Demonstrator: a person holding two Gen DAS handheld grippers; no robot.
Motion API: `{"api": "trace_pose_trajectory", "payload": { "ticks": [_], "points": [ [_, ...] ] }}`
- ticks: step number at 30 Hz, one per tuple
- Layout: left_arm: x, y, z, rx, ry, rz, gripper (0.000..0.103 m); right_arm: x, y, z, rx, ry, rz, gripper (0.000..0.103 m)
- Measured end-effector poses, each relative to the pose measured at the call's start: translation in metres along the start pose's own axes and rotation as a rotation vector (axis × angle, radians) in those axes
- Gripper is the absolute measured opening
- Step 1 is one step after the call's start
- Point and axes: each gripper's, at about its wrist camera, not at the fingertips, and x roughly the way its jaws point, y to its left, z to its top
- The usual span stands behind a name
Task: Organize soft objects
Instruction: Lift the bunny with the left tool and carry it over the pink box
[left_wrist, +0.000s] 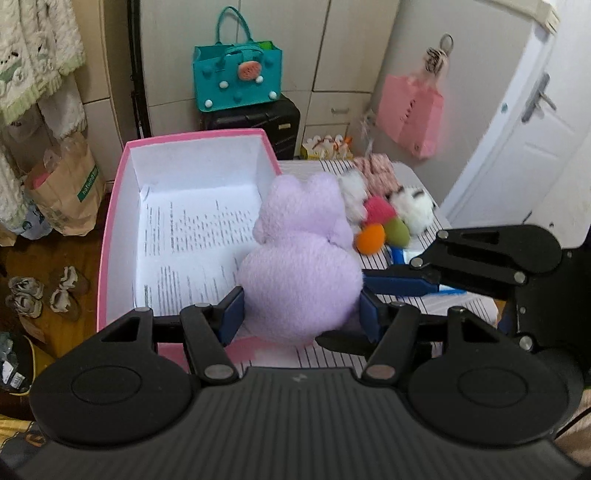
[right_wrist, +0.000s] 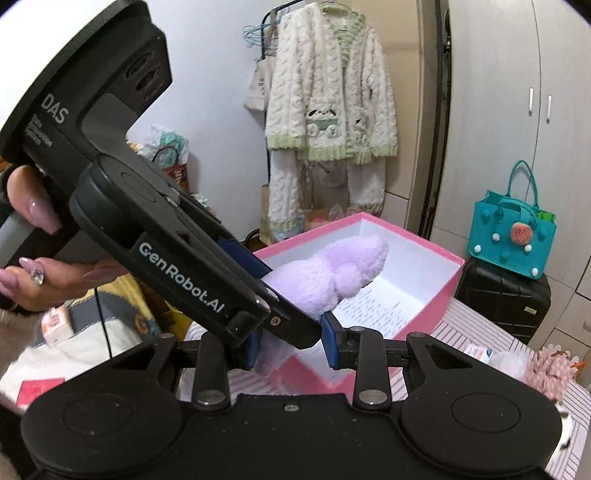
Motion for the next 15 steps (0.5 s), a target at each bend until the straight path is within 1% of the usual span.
{"api": "trace_pose_trajectory", "payload": {
  "ticks": [5,10,15],
  "points": [
    [0.023,0.022,0.023,-0.032,-0.017,0.018,0.062,0.03,-0.023,0.015,0.008,-0.013,-0.018,0.037],
    [0.058,0.055,0.054,-0.109,0.005,0.003,0.062,0.068,-0.052,0.03,0.015,0.001,-0.038,0.037],
    [0.11,0.09,0.079,-0.2,0.077,-0.041,0.06,0.113,-0.089,0.04,0.076,0.085,-0.06,0.037]
  ]
}}
